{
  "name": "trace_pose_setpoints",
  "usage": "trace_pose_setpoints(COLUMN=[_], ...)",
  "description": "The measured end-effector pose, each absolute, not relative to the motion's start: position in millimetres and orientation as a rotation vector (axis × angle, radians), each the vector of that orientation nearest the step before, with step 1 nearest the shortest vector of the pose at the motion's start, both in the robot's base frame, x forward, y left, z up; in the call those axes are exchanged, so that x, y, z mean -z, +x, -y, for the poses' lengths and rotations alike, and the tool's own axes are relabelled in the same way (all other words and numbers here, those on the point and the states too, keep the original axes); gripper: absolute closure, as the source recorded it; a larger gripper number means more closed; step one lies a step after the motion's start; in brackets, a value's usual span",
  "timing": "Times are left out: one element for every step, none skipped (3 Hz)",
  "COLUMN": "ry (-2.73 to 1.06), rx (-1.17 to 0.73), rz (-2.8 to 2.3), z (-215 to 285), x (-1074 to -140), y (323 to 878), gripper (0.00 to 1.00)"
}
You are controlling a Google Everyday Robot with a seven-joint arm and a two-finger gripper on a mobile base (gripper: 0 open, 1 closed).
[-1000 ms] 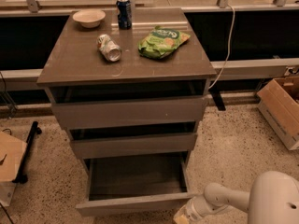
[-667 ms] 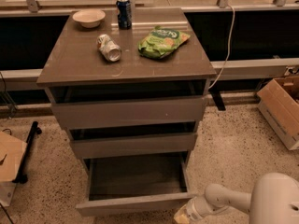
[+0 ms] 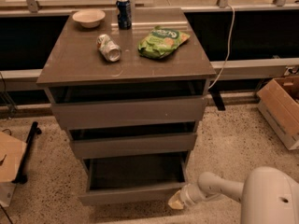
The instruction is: Close bottom drawer
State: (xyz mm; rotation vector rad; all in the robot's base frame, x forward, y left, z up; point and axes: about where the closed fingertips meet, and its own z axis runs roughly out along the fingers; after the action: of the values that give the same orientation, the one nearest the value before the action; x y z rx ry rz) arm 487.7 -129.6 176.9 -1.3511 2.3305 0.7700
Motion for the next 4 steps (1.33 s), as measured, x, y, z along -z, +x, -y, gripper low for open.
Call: trace_pose_setpoints(ry=[-1.376,-1.385,-1.385,-1.361], rx=[-0.730,-0.714,-0.714,-0.614], rz=[-2.258,-2.200,-2.200,-2.151], z=[118,109,109,108], x=[-191,-202,-202,-205], y=[537,570,570,592], gripper=[1.00,1.00,1.00,1.00])
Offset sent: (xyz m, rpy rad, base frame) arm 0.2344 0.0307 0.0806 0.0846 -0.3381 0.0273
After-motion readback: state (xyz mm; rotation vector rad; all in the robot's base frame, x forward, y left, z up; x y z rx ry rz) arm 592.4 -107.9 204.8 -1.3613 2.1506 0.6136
